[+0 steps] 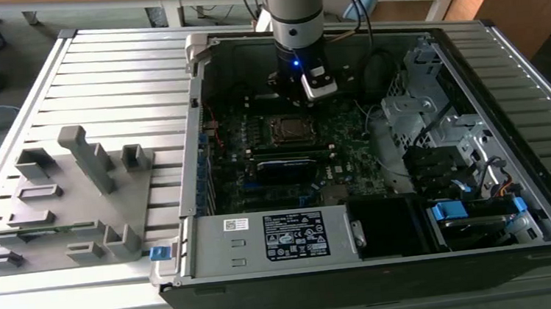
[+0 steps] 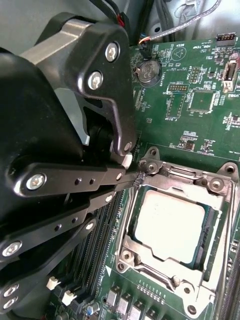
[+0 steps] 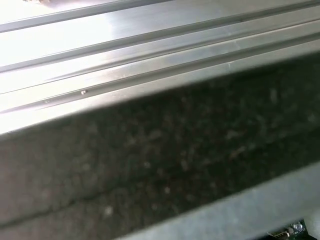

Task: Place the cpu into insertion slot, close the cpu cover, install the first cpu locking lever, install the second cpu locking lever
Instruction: 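Install the first cpu locking lever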

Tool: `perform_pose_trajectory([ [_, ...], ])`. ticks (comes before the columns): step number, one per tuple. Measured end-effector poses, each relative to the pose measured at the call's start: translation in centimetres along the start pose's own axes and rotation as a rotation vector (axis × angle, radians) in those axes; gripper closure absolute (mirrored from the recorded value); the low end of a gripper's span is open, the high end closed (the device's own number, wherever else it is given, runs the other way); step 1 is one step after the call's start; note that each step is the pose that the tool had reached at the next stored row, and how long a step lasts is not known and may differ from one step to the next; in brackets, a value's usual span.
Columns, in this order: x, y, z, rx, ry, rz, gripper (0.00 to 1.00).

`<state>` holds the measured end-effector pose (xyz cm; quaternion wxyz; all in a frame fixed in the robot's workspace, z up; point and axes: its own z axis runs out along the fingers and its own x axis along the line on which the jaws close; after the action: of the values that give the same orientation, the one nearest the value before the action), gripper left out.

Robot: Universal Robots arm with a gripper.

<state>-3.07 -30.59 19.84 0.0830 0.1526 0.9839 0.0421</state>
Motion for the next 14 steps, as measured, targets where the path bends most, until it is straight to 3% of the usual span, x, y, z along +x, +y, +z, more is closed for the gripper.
perform_pose_trajectory([
  [14, 0.31, 0.26, 0.14, -0.0013, -0.0021, 0.000, 0.89],
])
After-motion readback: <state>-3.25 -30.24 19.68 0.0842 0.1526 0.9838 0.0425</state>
